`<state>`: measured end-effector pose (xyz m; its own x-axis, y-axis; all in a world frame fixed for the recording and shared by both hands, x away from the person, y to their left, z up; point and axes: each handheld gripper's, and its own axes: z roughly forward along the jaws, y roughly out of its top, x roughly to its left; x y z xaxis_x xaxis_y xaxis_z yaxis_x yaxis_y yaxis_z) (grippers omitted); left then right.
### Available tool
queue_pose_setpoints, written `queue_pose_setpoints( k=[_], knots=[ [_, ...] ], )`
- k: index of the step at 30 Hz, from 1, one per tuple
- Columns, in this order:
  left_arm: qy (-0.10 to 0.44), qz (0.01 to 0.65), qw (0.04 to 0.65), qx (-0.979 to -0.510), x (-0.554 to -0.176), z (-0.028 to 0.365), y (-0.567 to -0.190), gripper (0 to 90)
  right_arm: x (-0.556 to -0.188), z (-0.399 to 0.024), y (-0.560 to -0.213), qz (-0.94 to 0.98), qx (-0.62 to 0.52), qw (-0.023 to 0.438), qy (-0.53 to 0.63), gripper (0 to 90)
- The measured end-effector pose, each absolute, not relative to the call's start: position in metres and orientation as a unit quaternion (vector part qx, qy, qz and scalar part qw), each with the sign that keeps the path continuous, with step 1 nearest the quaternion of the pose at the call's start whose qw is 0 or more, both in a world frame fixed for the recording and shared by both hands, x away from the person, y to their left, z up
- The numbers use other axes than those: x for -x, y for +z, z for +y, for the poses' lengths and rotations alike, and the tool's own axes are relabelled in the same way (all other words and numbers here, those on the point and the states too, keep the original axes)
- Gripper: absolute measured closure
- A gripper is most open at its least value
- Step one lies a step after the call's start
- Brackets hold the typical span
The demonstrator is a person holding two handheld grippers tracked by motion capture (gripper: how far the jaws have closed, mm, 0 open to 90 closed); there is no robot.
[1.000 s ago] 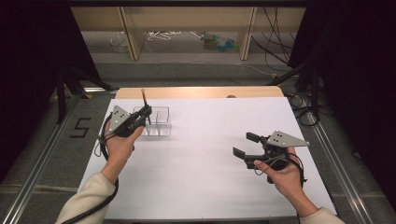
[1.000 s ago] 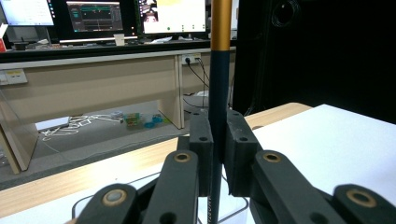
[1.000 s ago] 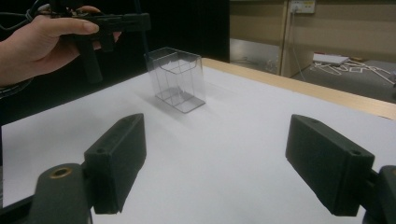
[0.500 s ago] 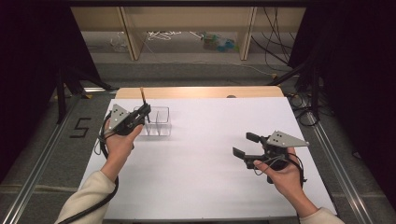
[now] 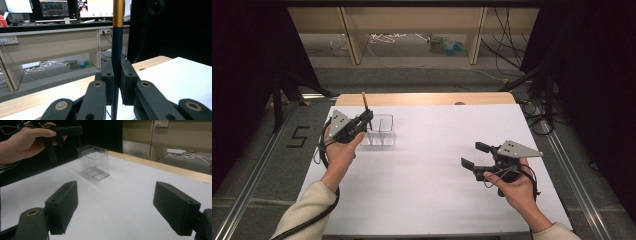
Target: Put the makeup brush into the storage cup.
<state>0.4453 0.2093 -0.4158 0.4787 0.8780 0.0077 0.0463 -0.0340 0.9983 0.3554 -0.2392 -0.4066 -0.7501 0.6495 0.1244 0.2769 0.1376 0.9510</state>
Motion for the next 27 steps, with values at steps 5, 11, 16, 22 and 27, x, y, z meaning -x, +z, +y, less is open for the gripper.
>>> queue_pose_setpoints(
  k=[5,11,16,22,27],
  knots=[
    [0.357,0.368,0.587,-0.626,-0.4475,0.2109,-0.4145,82.7,-0.3554,-0.2399,-0.4064,0.739,-0.315,0.162,0.573,20.9],
    [0.357,0.371,0.587,-0.625,-0.4494,0.2113,-0.4144,82.7,-0.3554,-0.2401,-0.4063,0.741,-0.314,0.161,0.571,20.9],
    [0.359,0.370,0.586,-0.625,-0.4511,0.2115,-0.4145,82.7,-0.3553,-0.2398,-0.4064,0.739,-0.314,0.162,0.573,20.9],
    [0.361,0.368,0.586,-0.625,-0.4535,0.2112,-0.4140,82.7,-0.3554,-0.2400,-0.4064,0.739,-0.314,0.163,0.573,20.9],
    [0.359,0.371,0.587,-0.624,-0.4552,0.2103,-0.4140,82.7,-0.3574,-0.2396,-0.4077,0.734,-0.307,0.171,0.582,20.9]
  ],
)
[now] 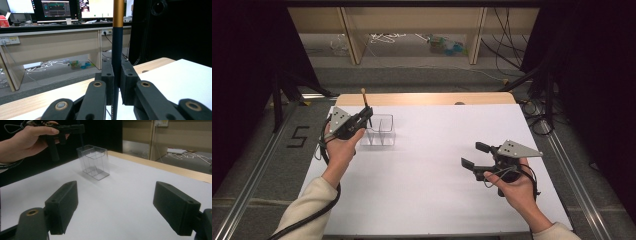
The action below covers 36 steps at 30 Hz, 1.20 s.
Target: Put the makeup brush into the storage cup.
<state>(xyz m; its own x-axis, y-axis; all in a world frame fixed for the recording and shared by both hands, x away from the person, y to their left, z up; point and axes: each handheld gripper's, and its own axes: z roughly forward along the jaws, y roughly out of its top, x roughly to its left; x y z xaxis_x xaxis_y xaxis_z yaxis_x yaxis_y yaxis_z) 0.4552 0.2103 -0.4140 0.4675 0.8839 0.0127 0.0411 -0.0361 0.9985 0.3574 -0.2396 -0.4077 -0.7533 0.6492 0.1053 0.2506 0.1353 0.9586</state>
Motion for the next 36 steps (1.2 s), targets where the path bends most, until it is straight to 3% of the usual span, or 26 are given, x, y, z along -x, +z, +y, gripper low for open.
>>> queue_pose_setpoints(
  k=[36],
  knots=[
    [0.363,0.375,0.580,-0.626,-0.467,0.209,-0.416,82.7,-0.356,-0.240,-0.407,0.735,-0.316,0.160,0.578,20.9]
  ],
)
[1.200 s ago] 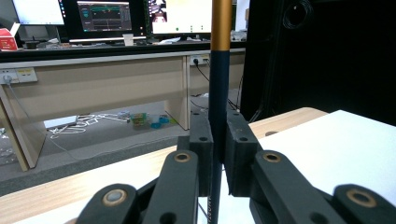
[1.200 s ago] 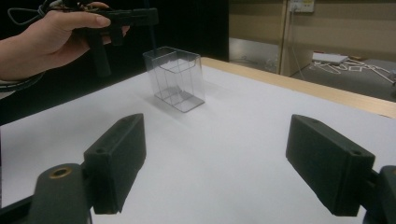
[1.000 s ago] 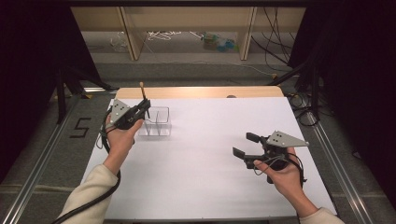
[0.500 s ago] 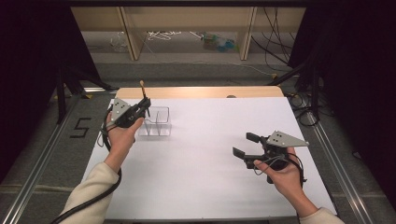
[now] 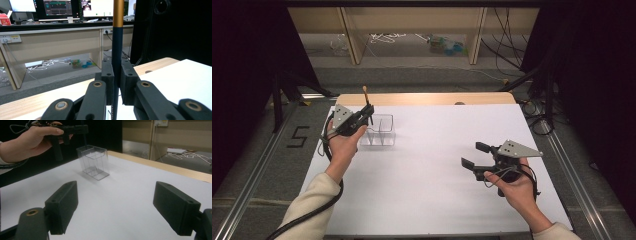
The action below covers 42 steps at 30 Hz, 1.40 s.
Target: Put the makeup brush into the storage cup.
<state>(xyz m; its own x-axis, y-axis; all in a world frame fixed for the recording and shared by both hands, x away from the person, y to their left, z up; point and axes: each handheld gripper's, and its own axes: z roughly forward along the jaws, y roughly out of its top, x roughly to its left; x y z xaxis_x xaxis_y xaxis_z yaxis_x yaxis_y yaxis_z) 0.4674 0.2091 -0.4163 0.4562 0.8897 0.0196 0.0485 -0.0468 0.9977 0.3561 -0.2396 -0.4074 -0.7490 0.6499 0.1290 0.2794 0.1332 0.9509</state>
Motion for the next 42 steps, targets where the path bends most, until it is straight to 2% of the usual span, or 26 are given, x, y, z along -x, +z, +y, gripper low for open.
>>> queue_pose_setpoints(
  k=[34,37,42],
  knots=[
    [0.355,0.385,0.578,-0.625,-0.477,0.204,-0.423,82.6,-0.356,-0.240,-0.407,0.739,-0.315,0.157,0.575,20.9],
    [0.360,0.381,0.575,-0.628,-0.478,0.204,-0.423,82.6,-0.357,-0.240,-0.408,0.738,-0.308,0.167,0.577,20.9],
    [0.356,0.385,0.574,-0.629,-0.479,0.204,-0.425,82.6,-0.356,-0.240,-0.407,0.739,-0.315,0.157,0.575,20.9]
  ],
)
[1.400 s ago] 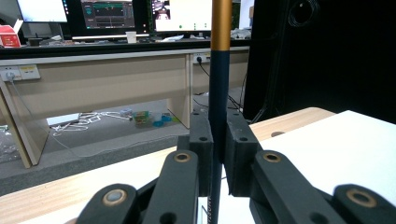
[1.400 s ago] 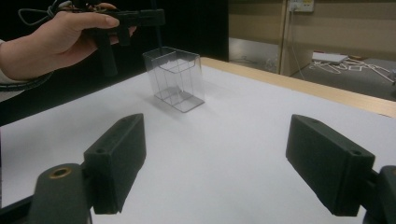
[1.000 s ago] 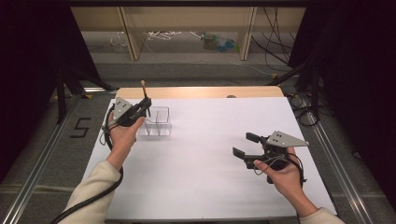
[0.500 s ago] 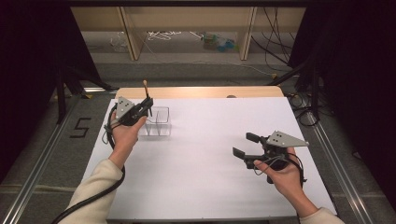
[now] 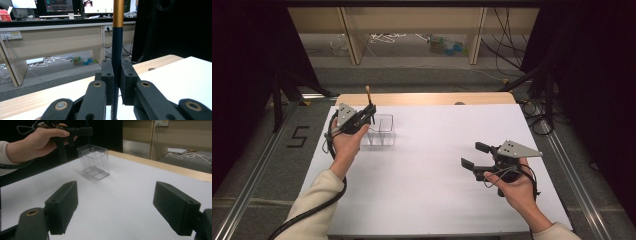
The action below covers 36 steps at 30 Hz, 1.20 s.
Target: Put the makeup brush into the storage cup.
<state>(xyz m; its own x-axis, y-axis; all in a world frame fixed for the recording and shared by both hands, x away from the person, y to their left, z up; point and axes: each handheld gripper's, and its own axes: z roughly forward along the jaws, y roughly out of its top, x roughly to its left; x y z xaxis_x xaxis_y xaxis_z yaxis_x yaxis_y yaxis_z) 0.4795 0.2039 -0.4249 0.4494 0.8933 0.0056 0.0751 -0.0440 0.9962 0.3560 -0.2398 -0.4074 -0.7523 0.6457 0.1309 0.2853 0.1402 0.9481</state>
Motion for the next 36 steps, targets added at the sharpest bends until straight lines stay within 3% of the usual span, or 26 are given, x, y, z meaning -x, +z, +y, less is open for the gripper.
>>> queue_pose_setpoints(
  k=[36],
  knots=[
    [0.350,0.389,0.562,-0.640,-0.483,0.202,-0.437,82.5,-0.356,-0.239,-0.408,0.738,-0.314,0.152,0.578,20.9]
  ],
)
